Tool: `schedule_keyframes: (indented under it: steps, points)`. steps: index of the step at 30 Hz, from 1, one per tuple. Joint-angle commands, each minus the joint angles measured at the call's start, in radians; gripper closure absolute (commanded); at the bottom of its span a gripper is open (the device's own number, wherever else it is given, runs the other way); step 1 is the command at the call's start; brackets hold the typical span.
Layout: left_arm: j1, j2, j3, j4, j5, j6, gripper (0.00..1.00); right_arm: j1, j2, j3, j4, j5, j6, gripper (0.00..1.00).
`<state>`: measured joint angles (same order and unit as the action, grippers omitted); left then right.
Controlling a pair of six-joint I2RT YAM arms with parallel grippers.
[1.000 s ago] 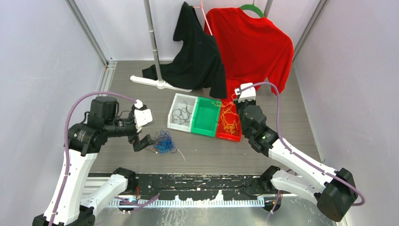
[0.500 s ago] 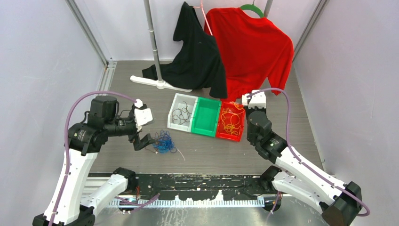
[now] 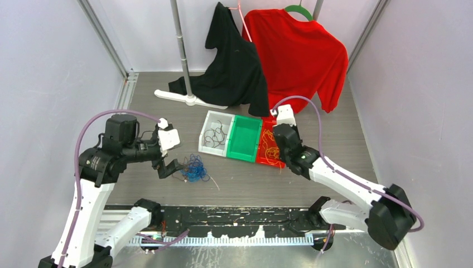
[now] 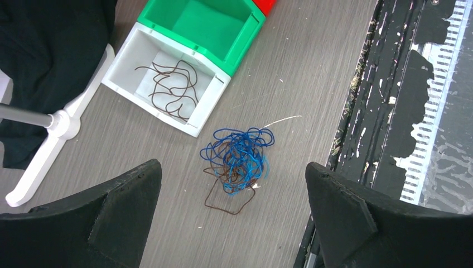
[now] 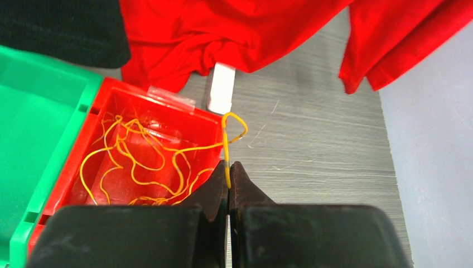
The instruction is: Untangle the cables
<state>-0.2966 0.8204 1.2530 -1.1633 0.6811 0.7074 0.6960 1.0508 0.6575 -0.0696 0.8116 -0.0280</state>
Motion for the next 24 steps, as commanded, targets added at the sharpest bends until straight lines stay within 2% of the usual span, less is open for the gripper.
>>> schedule_keyframes:
  steps: [1,11,18,24]
  points:
    - [-0.003,-0.017,0.009,0.032,0.003,-0.002,0.0,-0.006,0.102,0.063,0.061,-0.017,0.024,0.99]
    - [-0.004,-0.021,0.017,0.024,-0.004,0.01,0.0,-0.128,0.349,0.192,0.06,-0.238,0.121,0.99]
    - [-0.003,-0.017,0.017,0.024,-0.008,0.016,0.0,-0.193,0.482,0.279,-0.009,-0.383,0.156,0.99]
    - [-0.003,0.001,0.019,0.022,-0.025,0.01,0.01,-0.204,0.534,0.29,-0.062,-0.412,0.172,0.99]
